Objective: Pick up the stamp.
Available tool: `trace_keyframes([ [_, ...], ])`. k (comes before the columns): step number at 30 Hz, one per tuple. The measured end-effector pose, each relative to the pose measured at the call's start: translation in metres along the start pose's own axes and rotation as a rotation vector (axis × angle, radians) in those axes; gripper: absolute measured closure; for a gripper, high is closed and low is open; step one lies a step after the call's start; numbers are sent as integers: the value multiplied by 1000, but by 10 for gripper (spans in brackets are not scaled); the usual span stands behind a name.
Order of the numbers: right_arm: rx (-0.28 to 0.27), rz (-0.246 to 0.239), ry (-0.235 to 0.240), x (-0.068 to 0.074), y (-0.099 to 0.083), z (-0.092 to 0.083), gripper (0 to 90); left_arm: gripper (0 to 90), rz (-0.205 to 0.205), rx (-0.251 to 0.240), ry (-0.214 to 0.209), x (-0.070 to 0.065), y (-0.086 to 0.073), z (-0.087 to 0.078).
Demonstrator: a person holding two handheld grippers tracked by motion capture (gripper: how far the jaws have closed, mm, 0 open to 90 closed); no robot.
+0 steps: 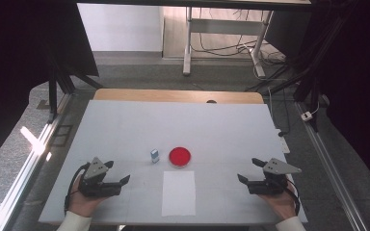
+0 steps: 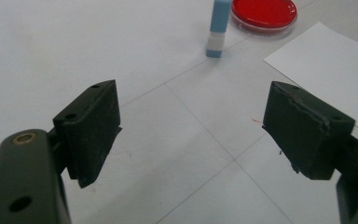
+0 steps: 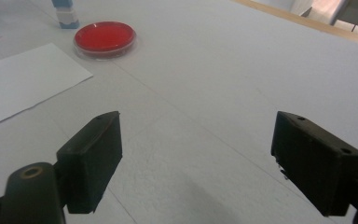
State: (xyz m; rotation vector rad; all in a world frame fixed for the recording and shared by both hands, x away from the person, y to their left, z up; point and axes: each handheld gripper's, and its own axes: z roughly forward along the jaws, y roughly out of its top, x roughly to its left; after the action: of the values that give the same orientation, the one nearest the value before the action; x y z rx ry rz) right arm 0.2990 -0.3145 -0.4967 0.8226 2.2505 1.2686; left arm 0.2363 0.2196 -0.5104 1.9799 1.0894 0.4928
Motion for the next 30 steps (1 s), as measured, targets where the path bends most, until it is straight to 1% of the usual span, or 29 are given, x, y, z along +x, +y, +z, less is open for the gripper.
trace_keyframes([
  [3,-14,-7,16,1,0,3,189,195,-9,-5,10,2,-1,-1],
  [4,-10,-10,17,1,0,4,195,196,-11,-6,14,2,-1,-1],
  [7,-8,-14,16,0,1,5,210,196,-6,-8,21,1,-1,-1],
  [9,-12,-5,25,-1,0,5,213,199,-1,-9,21,1,-1,-1],
  [12,3,-9,24,-1,-1,7,222,201,3,-11,26,0,-1,-2],
  [16,25,-11,10,0,-1,9,229,202,8,-12,25,-1,-2,-2],
  [17,22,-7,15,0,-2,10,230,202,7,-13,24,-1,-2,-2],
  [20,25,-2,3,-2,-2,10,235,204,10,-10,18,-1,-2,-1],
  [22,15,6,7,-2,-2,10,242,203,17,-7,17,-2,-2,0],
  [25,24,-5,2,-1,-2,11,243,203,24,-7,20,-2,-1,1],
  [28,20,-8,3,0,-2,11,242,204,13,-13,21,-1,0,2],
  [29,24,-9,-5,0,-2,11,242,205,13,-13,21,-1,0,2],
  [30,16,-3,4,0,-3,12,243,205,8,-12,23,0,0,2],
])
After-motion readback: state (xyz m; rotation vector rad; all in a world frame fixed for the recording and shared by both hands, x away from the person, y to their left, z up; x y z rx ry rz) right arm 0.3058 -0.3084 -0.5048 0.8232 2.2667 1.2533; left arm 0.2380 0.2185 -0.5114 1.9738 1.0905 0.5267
